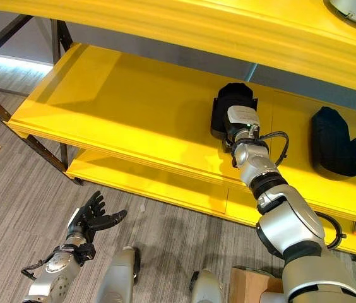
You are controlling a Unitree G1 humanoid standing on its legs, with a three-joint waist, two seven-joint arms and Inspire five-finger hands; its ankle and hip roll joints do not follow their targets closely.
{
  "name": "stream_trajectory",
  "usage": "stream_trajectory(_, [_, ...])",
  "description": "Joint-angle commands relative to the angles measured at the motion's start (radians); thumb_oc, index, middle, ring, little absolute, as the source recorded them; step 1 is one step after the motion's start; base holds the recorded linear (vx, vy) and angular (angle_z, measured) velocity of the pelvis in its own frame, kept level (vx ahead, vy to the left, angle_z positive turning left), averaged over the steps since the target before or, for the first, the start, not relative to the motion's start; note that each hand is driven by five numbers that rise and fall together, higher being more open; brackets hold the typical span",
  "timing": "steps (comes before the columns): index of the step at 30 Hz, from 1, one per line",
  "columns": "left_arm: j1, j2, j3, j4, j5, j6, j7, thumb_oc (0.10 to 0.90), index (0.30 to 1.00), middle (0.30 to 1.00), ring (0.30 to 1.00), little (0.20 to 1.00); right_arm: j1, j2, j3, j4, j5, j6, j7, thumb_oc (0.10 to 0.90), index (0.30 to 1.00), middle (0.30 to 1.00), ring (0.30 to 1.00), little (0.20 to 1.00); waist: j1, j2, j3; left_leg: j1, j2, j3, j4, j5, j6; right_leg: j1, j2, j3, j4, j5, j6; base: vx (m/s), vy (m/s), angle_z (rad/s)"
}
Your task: Move parts from the plastic box to the shelf.
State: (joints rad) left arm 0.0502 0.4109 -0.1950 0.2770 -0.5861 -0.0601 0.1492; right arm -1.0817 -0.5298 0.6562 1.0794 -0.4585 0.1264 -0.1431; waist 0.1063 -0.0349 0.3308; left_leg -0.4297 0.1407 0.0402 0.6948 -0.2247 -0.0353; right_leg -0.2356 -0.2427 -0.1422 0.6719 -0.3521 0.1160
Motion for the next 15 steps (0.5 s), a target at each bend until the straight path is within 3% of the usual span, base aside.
stream_trajectory(1, [-0.032, 0.049, -0.025, -0.081, -0.005, -0.089, 0.001, 0.9, 1.0, 1.0, 1.0, 1.0, -0.159, -0.051, 0.016, 0.03, -0.012, -0.014, -0.064, 0.4, 0.3, 0.3, 0.3, 0.3, 0.027, -0.005, -0.045, 0.025, 0.113, -0.108, -0.027, 0.042, -0.074, 0.045, -0.031, 0.002, -0.008, 0.041, -0.015, 0.0, 0.0, 0.0])
stream_trajectory(15, [-0.038, 0.048, -0.039, -0.081, 0.003, -0.088, -0.006, 0.9, 1.0, 1.0, 1.0, 1.0, -0.124, -0.034, 0.019, 0.126, -0.041, -0.009, -0.037, 0.4, 0.3, 0.3, 0.3, 0.3, 0.034, 0.007, -0.037, 0.016, 0.109, -0.124, -0.037, 0.051, -0.076, 0.042, -0.03, -0.01, -0.003, 0.038, -0.019, 0.0, -0.004, 0.02])
